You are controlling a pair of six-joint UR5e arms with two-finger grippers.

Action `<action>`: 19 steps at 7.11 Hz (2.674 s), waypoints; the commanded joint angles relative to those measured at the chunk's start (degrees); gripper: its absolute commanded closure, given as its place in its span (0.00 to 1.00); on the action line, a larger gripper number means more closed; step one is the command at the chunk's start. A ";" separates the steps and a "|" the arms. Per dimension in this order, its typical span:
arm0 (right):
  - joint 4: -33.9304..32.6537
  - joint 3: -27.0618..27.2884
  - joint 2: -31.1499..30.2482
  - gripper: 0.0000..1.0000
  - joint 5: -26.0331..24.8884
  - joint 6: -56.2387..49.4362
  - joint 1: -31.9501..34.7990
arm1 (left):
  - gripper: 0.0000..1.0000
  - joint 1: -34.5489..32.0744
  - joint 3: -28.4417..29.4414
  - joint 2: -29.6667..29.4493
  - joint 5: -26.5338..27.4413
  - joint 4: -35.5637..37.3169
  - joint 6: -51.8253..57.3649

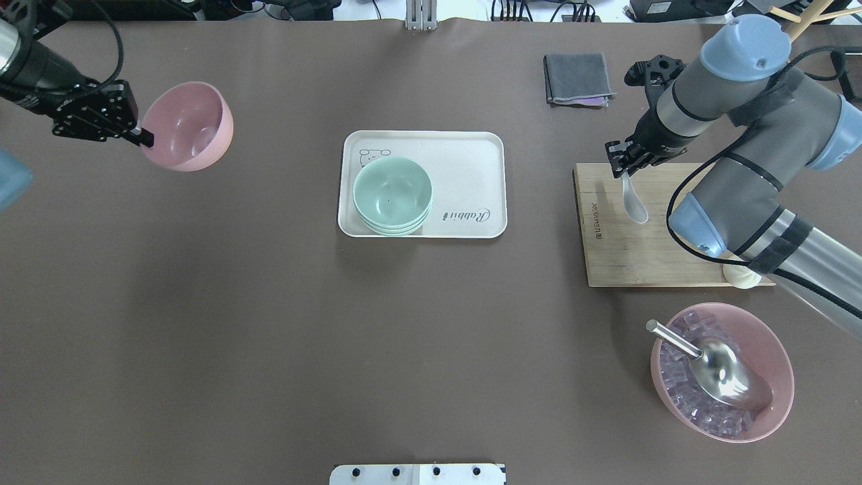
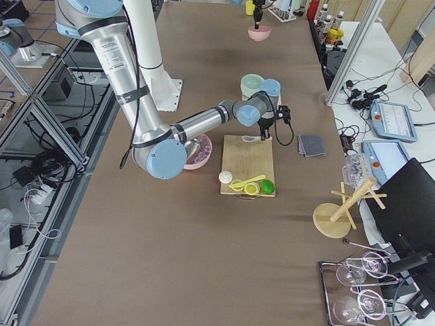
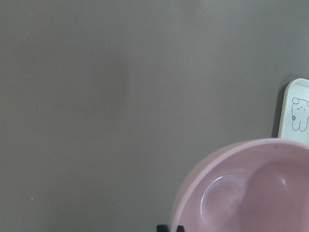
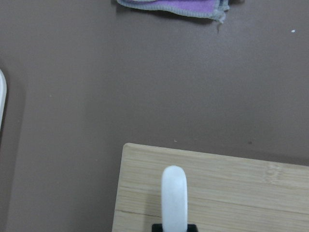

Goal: Stack pink bowl on green and place spoon
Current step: 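Carry pink bowl onto green bowls with left gripper while right lifts spoon, then release the pink bowl and withdraw the left gripper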

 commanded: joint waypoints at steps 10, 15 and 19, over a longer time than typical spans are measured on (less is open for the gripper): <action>-0.92 0.58 0.31 1.00 5.76 0.11 6.17 | 1.00 21.24 12.40 -16.63 19.84 -9.67 -22.44; -0.92 0.31 0.40 1.00 5.85 0.11 6.08 | 1.00 21.33 12.22 -16.37 19.31 -9.50 -22.35; -0.83 0.31 0.57 1.00 5.85 0.11 6.17 | 0.01 21.24 11.61 -16.28 19.40 -9.85 -21.92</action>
